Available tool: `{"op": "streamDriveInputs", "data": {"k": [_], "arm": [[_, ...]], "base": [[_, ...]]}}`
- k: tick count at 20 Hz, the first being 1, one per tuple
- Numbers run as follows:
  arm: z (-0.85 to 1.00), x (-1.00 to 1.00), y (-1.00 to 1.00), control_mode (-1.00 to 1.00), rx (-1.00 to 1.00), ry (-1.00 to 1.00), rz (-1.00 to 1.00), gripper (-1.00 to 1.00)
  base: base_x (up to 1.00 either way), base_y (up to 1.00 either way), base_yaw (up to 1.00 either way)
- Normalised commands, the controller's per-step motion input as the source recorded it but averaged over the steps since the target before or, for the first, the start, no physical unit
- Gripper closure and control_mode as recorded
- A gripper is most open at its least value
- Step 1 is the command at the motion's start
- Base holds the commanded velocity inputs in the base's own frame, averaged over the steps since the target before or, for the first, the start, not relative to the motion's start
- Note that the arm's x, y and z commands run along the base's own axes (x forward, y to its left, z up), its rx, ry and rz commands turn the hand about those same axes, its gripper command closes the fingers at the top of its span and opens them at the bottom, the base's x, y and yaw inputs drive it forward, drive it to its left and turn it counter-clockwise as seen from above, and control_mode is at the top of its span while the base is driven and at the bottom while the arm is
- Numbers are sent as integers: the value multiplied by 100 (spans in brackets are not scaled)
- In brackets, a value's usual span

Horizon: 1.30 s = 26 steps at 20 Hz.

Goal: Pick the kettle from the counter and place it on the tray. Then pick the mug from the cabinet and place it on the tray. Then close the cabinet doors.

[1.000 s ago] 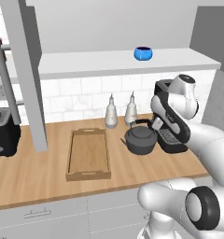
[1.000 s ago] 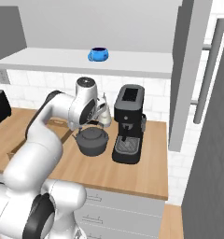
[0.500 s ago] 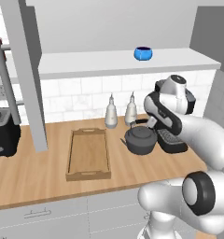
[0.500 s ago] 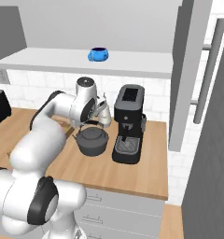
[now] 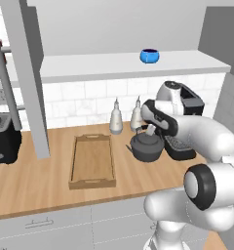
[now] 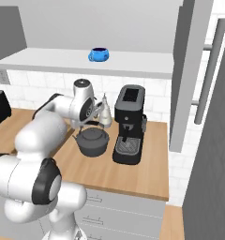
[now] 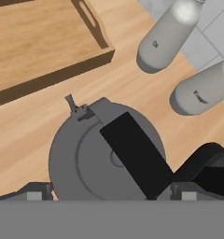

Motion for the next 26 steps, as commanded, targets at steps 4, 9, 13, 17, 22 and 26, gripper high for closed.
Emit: {"op": "streamDriveInputs", "data": {"k": [4, 9, 13, 17, 22, 26], "arm": [[-28, 11, 0, -100, 0, 0, 0, -100], [-18, 19, 0, -100, 0, 0, 0, -100], [-12, 20, 0, -100, 0, 0, 0, -100], [-15, 18, 0, -100, 0, 0, 0, -100], [-12, 7, 0, -100, 0, 0, 0, -100], [-16, 0, 0, -100, 0, -6, 6, -100]], "base": [[0, 0, 0], [0, 0, 0], [0, 0, 0], [0, 0, 0], [0, 0, 0], [0, 0, 0]]}}
